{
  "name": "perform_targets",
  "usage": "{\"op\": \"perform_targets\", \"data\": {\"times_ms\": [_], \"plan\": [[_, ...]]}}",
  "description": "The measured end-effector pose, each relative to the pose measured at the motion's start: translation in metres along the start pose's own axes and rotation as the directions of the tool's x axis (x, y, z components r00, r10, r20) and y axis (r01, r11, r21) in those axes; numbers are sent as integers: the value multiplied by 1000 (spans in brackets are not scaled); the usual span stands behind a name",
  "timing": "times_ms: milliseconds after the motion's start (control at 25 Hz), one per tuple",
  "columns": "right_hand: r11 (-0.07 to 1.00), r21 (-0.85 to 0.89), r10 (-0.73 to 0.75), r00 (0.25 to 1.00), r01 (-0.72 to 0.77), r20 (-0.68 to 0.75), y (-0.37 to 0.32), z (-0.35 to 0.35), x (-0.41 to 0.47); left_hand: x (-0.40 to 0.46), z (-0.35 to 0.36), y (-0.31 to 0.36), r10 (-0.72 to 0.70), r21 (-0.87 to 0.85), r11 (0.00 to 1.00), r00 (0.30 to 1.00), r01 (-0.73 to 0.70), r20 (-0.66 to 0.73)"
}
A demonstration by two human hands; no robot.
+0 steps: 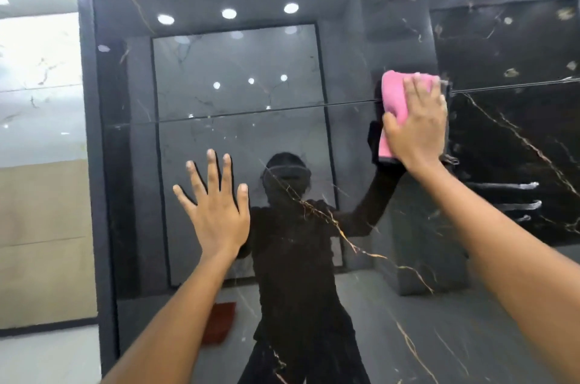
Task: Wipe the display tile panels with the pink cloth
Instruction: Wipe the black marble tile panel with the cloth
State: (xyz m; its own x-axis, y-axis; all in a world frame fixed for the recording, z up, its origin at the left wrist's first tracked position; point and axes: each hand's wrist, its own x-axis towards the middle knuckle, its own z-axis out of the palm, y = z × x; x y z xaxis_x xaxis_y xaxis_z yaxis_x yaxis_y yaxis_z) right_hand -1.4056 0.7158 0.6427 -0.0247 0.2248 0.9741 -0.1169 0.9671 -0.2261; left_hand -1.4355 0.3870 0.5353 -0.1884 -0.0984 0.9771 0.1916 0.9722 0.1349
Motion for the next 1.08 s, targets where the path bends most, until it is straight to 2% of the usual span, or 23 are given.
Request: {"op": "perform_targets", "data": {"times_ms": [40,80,160,200,240,320,360,400,440,480,520,560,600,640,680,720,760,800,840,880,920,1000,1080], "plan": [[996,46,81,997,-80,-20,-15,0,10,0,3,-1,15,-4,1000,1000,-15,-7],[996,80,42,998,-39,-36,-37,4,13,1,4,-1,21,-15,1000,1000,-21,-8],[938,105,-326,944,330,-54,-85,21,-16,5,3,-1,24,-25,999,1000,-24,-20],[802,107,-589,808,587,-17,-102,26,-43,6,2,-1,22,-34,999,1000,-22,-20],[589,145,-807,589,795,53,-110,26,-74,4,2,-2,18,-42,999,1000,-19,-20],[174,203,-967,128,964,219,-88,19,-85,2,3,-4,25,-33,999,999,-26,-31],[89,166,-978,55,982,199,-71,16,-66,1,4,-5,17,-35,999,999,-18,-29],[194,111,-968,172,975,180,-56,14,-41,0,4,-5,9,-36,999,1000,-10,-29],[446,76,-890,434,892,138,-42,11,-14,0,5,-4,2,-36,999,999,-3,-33],[729,61,-684,727,681,59,-29,7,12,0,5,-2,4,-36,999,999,-5,-34],[918,82,-390,921,387,19,-20,3,24,0,5,0,9,-32,999,999,-10,-31],[979,129,-159,987,155,23,-19,4,19,1,5,0,7,-27,1000,1000,-7,-27],[987,131,-99,995,97,7,-22,8,-1,2,4,0,-7,-25,1000,1000,7,-27],[969,129,-214,977,213,-1,-24,13,-33,2,4,1,-41,-38,998,999,40,-28],[875,131,-473,880,466,30,-22,16,-72,1,3,5,-86,-64,994,996,84,-30],[666,159,-745,660,729,97,-15,14,-111,-4,2,14,-115,-96,989,993,112,-25],[439,181,-895,411,880,173,-5,8,-135,-13,3,26,-100,-116,989,995,97,-18],[282,180,-942,237,942,235,7,1,-137,-26,6,41,-37,-121,992,999,35,-10],[239,138,-949,200,961,245,18,-4,-121,-44,11,58,44,-111,993,999,-44,2],[333,68,-926,314,940,208,26,-4,-95,-59,17,71,100,-95,991,995,-98,10],[504,24,-854,493,863,167,32,-2,-64,-69,23,78,106,-80,991,994,-105,10],[793,-40,-605,793,608,70,47,-6,6,-74,31,81,56,-71,996,998,-56,3],[917,65,-396,918,395,3,48,-8,31,-72,33,79,44,-56,997,999,-45,-15]]}}
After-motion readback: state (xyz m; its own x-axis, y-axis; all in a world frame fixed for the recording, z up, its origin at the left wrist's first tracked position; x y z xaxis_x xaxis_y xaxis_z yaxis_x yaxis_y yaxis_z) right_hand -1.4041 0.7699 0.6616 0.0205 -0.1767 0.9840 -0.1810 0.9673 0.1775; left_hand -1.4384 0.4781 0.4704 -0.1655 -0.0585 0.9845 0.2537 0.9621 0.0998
